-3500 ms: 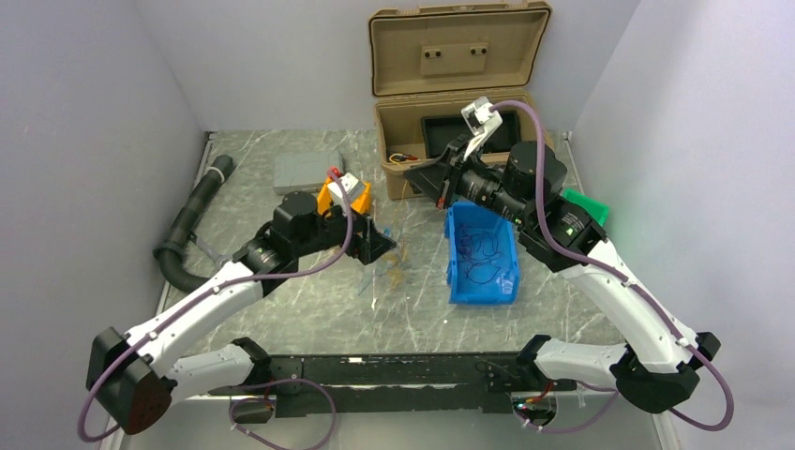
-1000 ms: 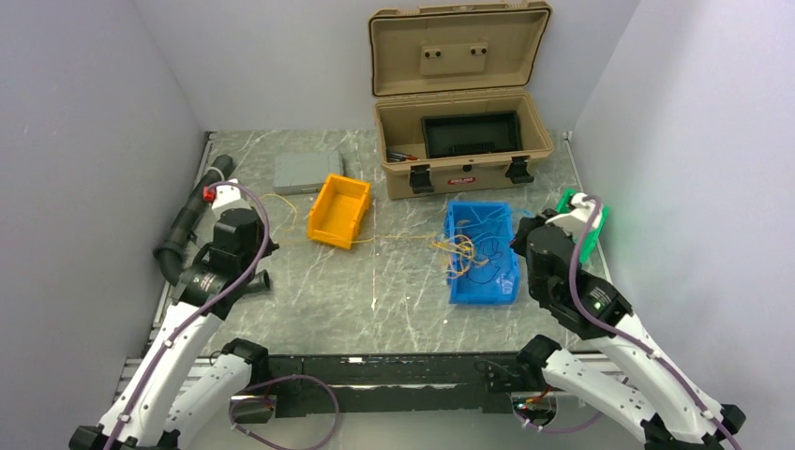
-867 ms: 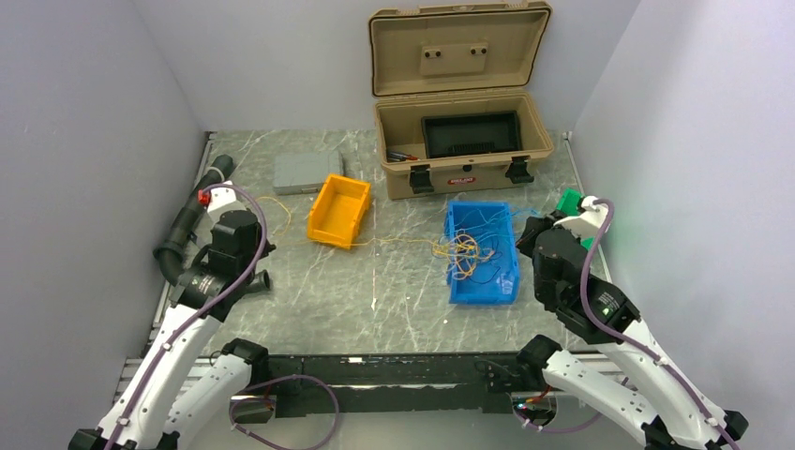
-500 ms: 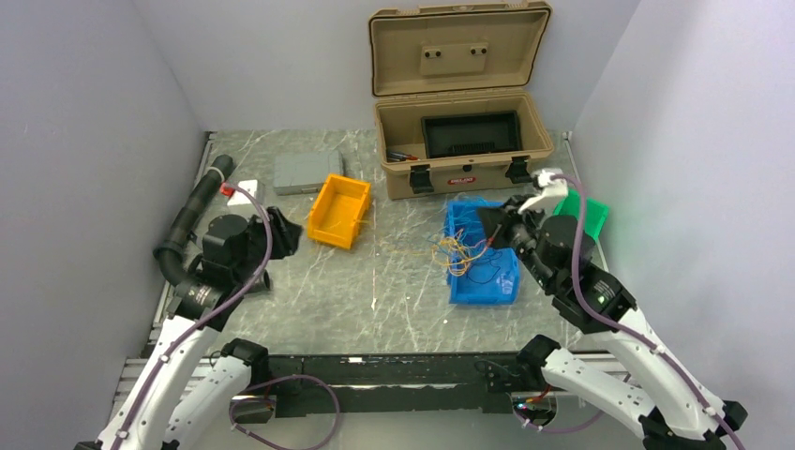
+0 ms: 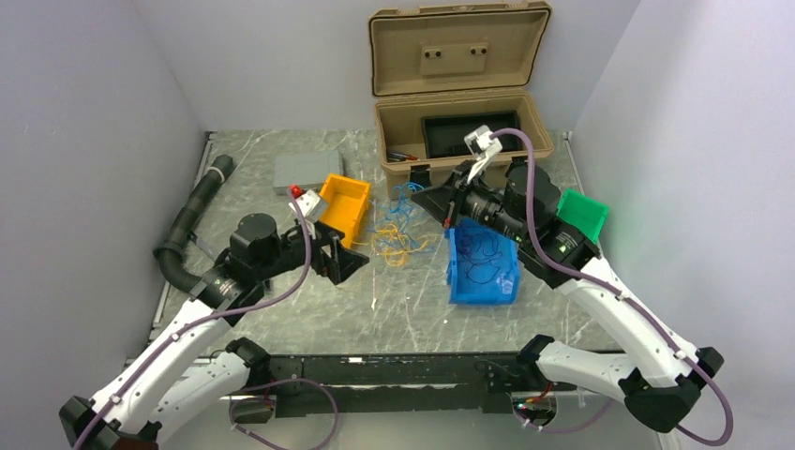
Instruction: Untangle the cables
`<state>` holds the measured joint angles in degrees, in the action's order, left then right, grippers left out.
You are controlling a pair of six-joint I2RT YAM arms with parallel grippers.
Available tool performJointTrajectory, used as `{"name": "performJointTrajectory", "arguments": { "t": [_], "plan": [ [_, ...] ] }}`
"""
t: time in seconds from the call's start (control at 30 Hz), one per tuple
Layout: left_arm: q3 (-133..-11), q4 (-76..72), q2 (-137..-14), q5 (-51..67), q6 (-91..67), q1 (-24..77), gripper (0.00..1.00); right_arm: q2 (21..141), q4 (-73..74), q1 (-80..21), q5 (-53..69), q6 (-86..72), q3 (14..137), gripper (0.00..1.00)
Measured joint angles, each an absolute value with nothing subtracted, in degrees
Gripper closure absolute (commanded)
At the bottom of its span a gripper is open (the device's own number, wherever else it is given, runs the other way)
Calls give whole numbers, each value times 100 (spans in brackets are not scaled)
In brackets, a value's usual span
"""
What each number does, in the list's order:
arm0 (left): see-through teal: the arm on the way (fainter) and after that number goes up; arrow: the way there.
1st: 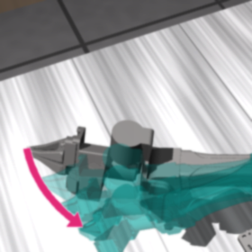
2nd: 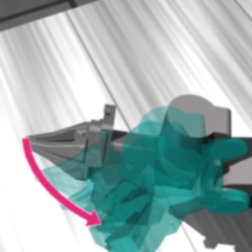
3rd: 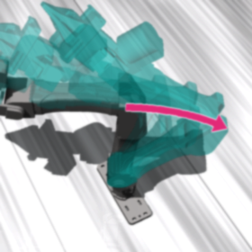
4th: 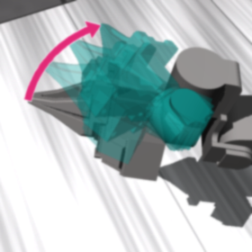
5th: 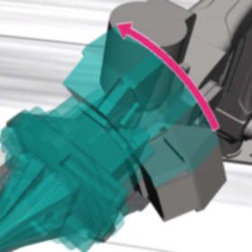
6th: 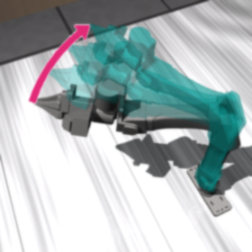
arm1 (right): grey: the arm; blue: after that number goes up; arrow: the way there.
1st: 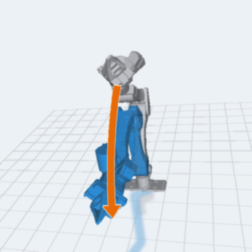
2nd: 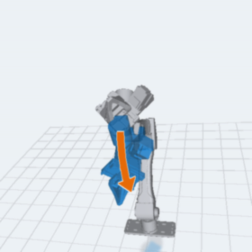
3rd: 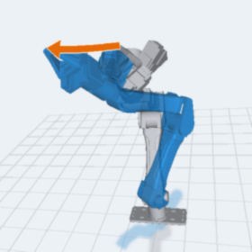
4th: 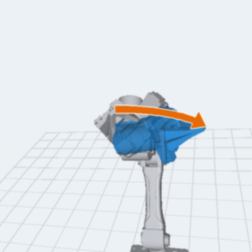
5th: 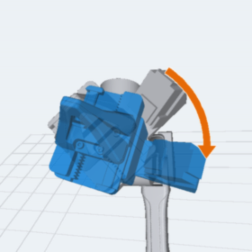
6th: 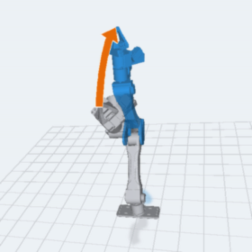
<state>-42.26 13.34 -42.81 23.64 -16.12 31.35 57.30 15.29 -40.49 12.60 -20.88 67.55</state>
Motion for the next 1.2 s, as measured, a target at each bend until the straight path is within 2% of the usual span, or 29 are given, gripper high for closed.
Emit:
{"name": "performJointTrajectory", "arguments": {
  "t": [0.17, 0.3, 0.43, 0.5, 0.57, 0.67, 0.7, 0.83, 1.03, 1.2],
  "plan": [
    [-4324, 812, -4617, 2574, -1592, 3361, 5, 5957, 1260, -4049, 1708, -2178, 6882, 100],
    [-4375, 434, -4945, 2609, -1605, 3435, 16, 6031, 1149, -4049, 1946, -2290, 6882, 100],
    [-4381, 86, -5181, 2637, -1623, 3468, 13, 6064, 1035, -4049, 2119, -2401, 6882, 100],
    [-4418, -106, -5376, 2709, -1662, 3511, 16, 6064, 980, -4049, 2139, -2445, 6882, 100],
    [-4438, -285, -5575, 2735, -1712, 3597, 39, 6064, 947, -4049, 2132, -2469, 6882, 100],
    [-4438, -408, -5730, 2768, -1763, 3728, 97, 6055, 941, -4049, 2056, -2495, 6882, 100],
    [-4438, -416, -5749, 2768, -1822, 3750, 100, 6051, 945, -4049, 1999, -2499, 6879, 100],
    [-4438, -325, -5712, 2482, -1789, 3806, 100, 5876, 1055, -4049, 1382, -2508, 6849, 100],
    [-4278, 432, -4921, 1048, -1822, 3719, 100, 5323, 1776, -4058, -561, -2486, 6659, 100],
    [-4250, 1496, -4206, 75, -2123, 2877, 100, 4947, 2718, -4066, -2534, -2783, 6344, 100]
  ]
}}
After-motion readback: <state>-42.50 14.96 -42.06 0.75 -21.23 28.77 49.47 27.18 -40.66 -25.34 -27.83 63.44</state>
